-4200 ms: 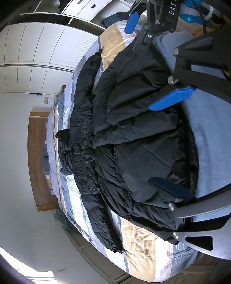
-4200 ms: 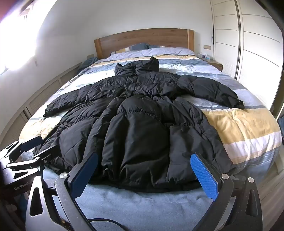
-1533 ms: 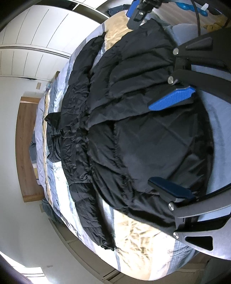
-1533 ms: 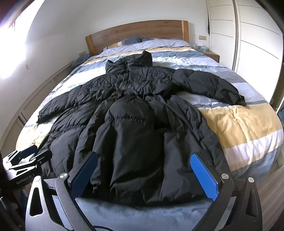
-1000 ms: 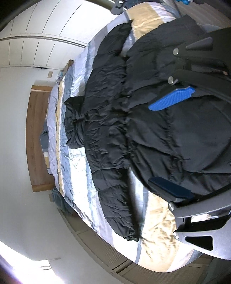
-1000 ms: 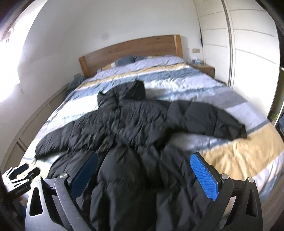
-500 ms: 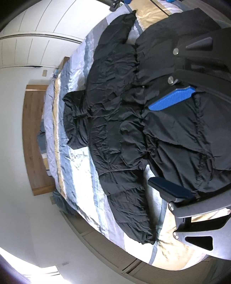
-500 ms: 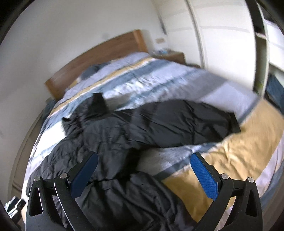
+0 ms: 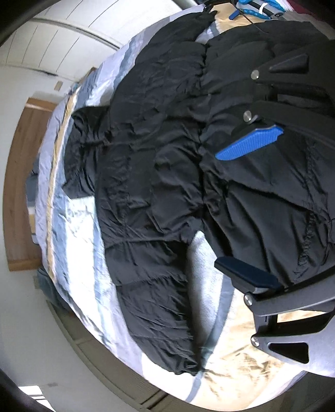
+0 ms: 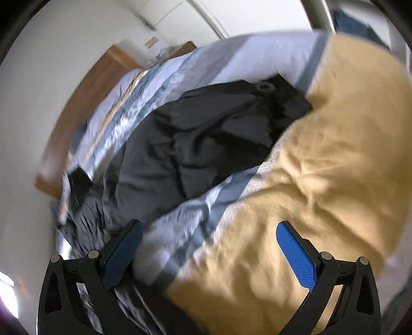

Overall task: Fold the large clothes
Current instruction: 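Reach the right gripper to a jacket sleeve cuff and grasp it, then lift the sleeve with the right gripper and lay it across the jacket body, then reach the left gripper to the other sleeve cuff and grasp it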

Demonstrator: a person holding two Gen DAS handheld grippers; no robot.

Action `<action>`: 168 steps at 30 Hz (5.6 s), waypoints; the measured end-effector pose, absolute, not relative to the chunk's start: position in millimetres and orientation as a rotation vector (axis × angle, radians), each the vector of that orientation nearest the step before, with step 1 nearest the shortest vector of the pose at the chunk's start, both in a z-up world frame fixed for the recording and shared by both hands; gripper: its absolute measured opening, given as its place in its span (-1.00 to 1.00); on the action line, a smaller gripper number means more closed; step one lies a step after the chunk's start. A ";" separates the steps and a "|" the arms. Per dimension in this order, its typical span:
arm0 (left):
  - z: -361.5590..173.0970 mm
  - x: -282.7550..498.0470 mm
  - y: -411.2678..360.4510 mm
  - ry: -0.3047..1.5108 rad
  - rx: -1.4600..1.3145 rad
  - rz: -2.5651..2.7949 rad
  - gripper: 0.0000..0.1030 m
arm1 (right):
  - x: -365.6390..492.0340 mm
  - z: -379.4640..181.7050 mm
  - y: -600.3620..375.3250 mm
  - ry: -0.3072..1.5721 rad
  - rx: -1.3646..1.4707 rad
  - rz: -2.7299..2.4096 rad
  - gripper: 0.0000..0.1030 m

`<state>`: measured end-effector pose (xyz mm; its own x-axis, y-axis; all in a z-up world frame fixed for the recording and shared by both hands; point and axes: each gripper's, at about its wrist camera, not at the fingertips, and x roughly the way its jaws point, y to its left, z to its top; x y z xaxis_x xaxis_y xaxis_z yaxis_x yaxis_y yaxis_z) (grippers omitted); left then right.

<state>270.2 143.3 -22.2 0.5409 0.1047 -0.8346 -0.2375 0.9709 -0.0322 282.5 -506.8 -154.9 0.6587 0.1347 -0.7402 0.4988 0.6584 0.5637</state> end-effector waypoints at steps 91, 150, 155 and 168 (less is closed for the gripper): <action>-8.6 208.2 160.9 0.941 -0.259 0.252 0.48 | 252.4 -76.4 -193.7 0.922 -0.024 0.829 0.27; -143.3 222.1 520.4 0.659 -1.175 0.360 0.42 | 267.6 -40.7 -259.0 0.887 0.113 0.439 0.27; -145.2 226.4 533.6 0.589 -1.246 0.345 -0.14 | 265.1 -42.9 -253.4 0.893 0.095 0.441 0.27; -88.1 220.9 511.8 0.525 -1.110 0.324 -0.88 | 250.5 -26.4 -267.2 0.848 0.121 0.433 0.27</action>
<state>220.9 511.8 -88.1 0.8340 -0.0104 -0.5517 -0.4979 0.4169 -0.7605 250.5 -267.2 -26.4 0.5806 0.4170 -0.6993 -0.3219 0.9065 0.2733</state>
